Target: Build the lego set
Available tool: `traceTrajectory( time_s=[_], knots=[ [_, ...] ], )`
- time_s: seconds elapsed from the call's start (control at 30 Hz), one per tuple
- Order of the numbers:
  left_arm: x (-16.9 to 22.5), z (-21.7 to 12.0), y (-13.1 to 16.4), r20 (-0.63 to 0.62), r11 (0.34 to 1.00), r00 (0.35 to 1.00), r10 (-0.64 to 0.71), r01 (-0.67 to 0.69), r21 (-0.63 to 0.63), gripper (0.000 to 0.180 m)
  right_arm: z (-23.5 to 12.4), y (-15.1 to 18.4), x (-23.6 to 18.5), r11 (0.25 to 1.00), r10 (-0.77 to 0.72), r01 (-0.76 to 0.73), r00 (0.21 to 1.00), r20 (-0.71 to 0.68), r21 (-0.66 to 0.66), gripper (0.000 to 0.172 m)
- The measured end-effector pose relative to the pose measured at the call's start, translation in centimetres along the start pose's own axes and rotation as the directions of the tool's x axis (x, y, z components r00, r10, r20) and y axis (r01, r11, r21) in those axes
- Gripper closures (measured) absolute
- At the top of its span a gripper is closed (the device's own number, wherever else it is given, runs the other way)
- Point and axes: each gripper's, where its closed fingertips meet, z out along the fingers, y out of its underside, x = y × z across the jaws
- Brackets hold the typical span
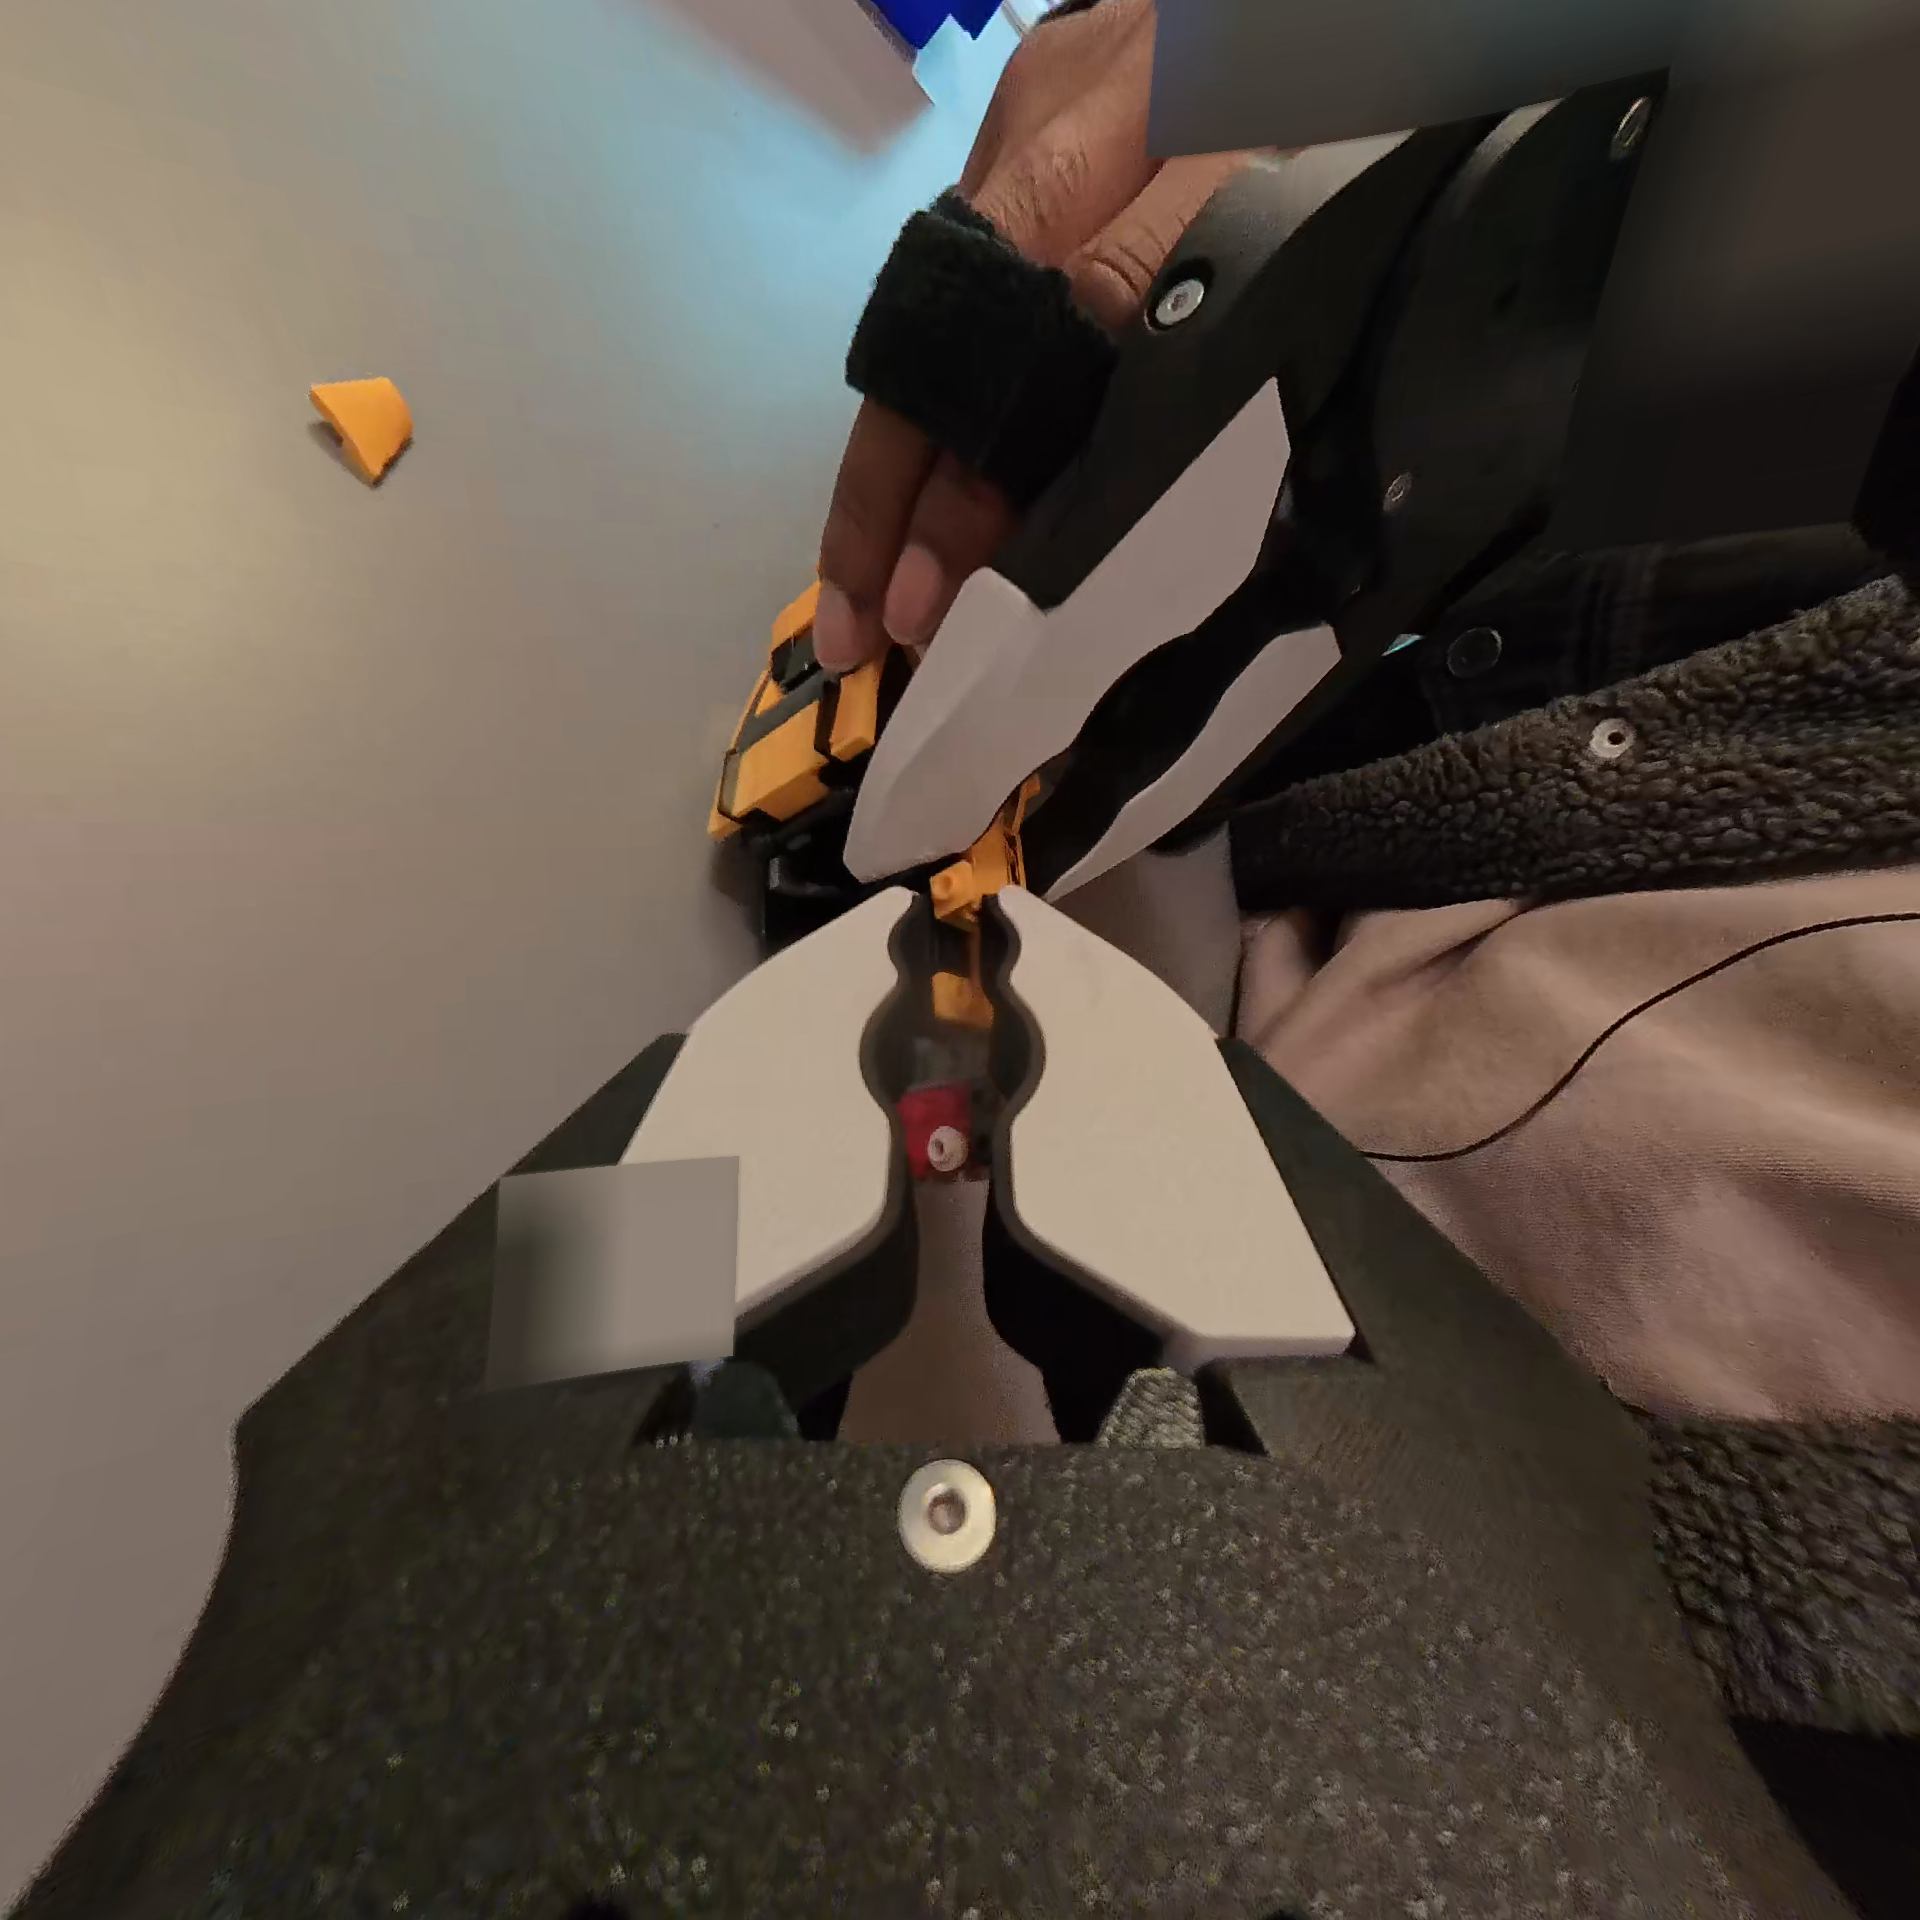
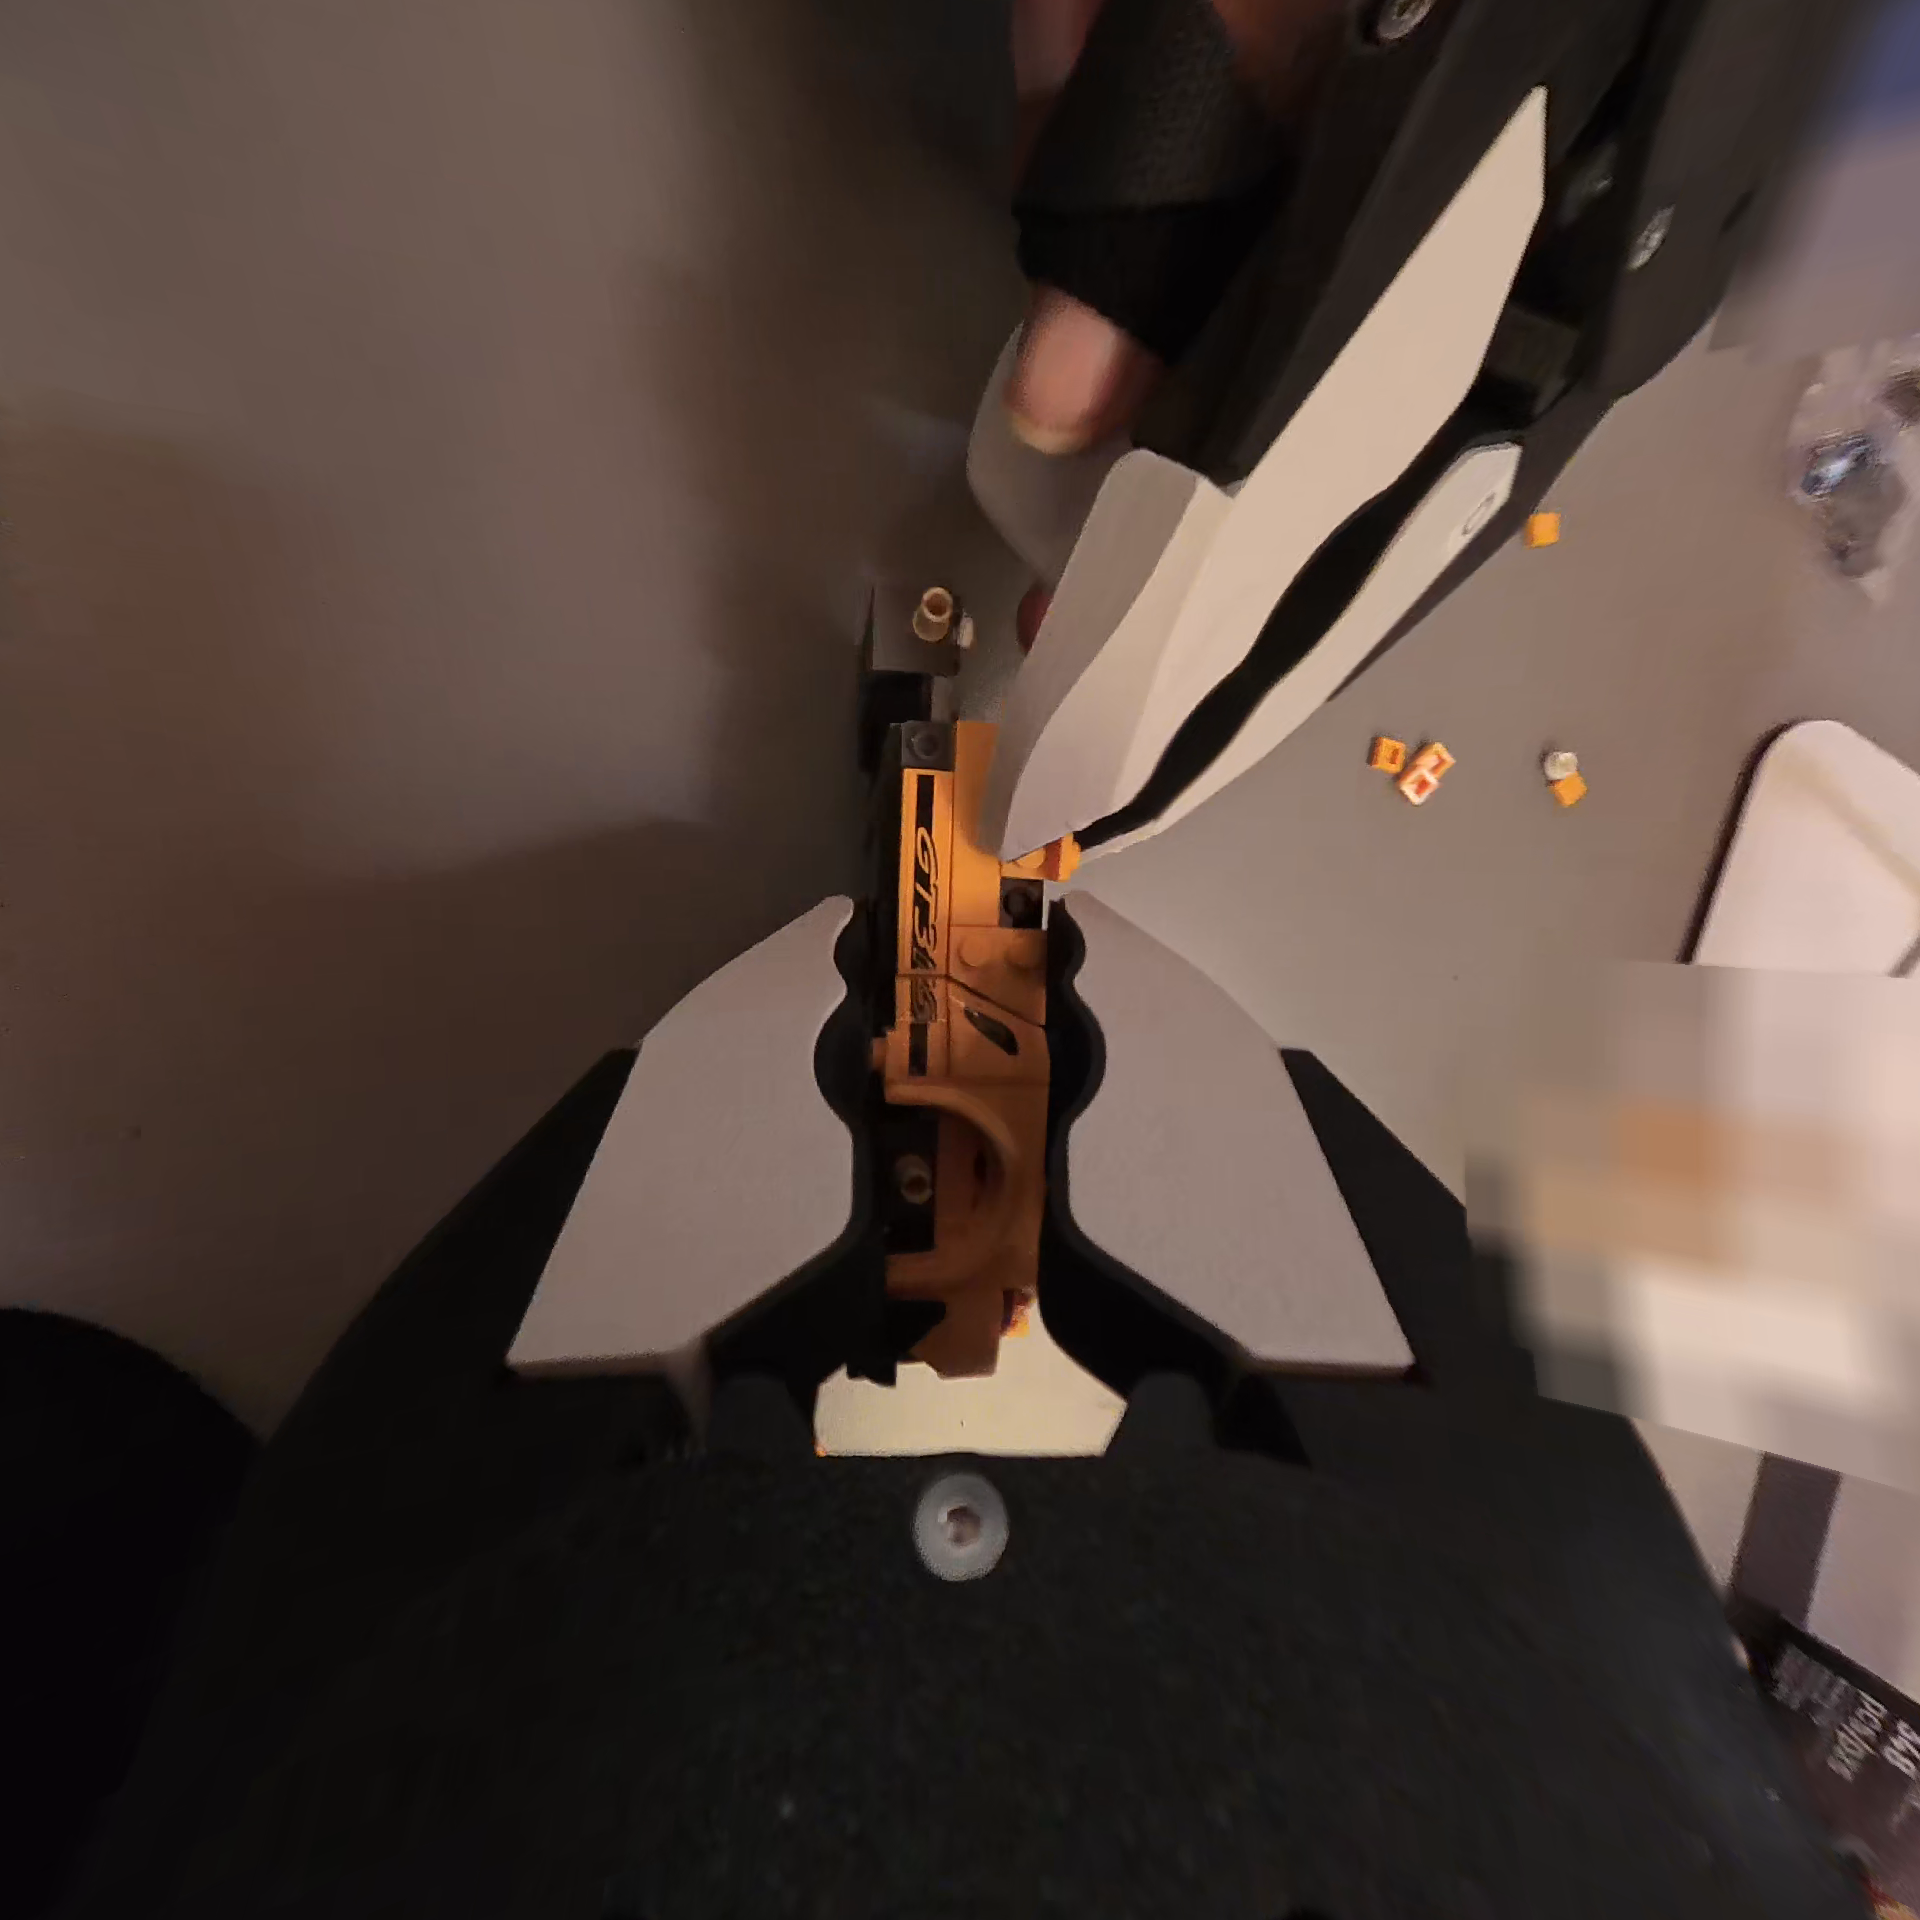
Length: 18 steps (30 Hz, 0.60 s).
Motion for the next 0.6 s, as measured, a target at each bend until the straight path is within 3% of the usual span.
traceTrajectory(
  time_s=[0.13, 0.33, 0.6],
  knots=[
    [0.6, 0.3, 0.3, 0.074, 0.997, 0.995, 0.073, -0.074, 0.004, 0.171, -0.2, -0.3, -0.4, 0.997, -0.071, 0.075, 0.979, -0.193, 0.010, 0.139],
    [1.3, 1.0, 1.0, 0.172, 0.981, 0.966, 0.194, -0.195, -0.017, 0.171, -0.4, -0.4, -1.1, 0.980, -0.196, 0.194, 0.873, -0.446, -0.052, 0.140],
    [1.6, 1.8, 1.8, 0.246, 0.945, 0.915, 0.319, -0.327, -0.008, 0.172, -0.2, -0.3, -1.9, 0.962, -0.267, 0.250, 0.768, -0.583, -0.110, 0.141]
  ],
)
